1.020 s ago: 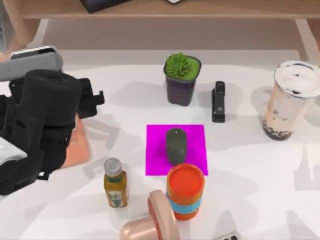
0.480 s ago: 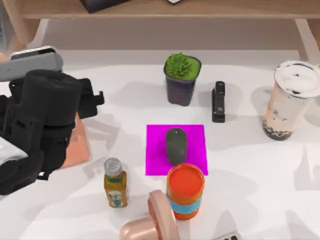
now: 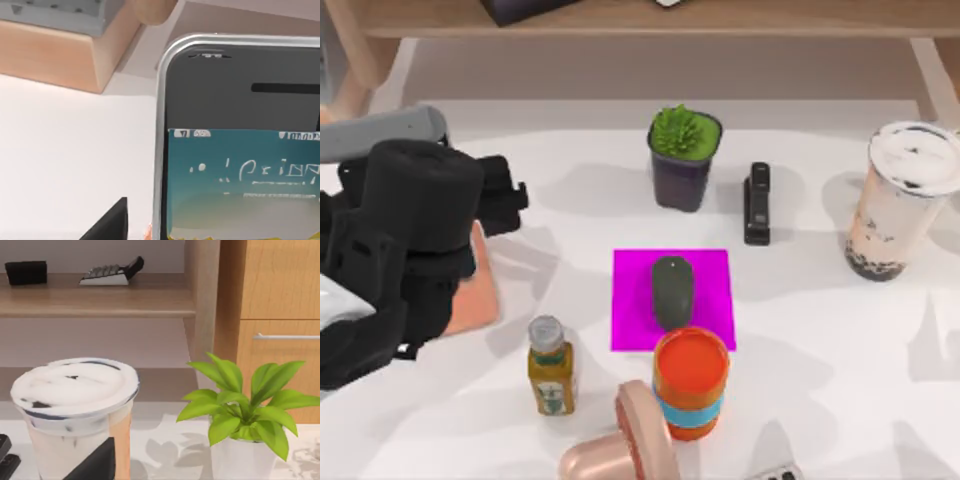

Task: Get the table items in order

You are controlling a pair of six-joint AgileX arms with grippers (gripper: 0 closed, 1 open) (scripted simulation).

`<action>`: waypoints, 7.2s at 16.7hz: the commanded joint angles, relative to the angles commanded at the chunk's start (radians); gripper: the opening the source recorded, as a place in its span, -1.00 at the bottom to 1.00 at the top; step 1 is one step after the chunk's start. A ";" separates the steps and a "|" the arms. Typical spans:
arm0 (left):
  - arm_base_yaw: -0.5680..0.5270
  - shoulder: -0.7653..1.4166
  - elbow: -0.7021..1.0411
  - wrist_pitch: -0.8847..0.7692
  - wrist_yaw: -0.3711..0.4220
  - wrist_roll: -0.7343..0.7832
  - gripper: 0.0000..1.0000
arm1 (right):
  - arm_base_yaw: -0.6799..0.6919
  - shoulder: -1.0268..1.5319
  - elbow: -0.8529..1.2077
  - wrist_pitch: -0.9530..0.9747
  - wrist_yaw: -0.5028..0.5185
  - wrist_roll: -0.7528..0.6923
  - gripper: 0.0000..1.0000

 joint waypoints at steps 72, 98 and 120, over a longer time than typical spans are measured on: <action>0.583 -1.272 -0.610 -0.059 0.742 0.434 1.00 | 0.437 1.906 0.175 1.507 0.462 0.061 1.00; 0.583 -1.272 -0.610 -0.059 0.742 0.434 1.00 | 0.373 2.040 0.386 1.542 0.410 0.045 0.10; 0.583 -1.272 -0.610 -0.059 0.742 0.434 1.00 | 0.374 1.975 0.382 1.481 0.409 0.046 -1.00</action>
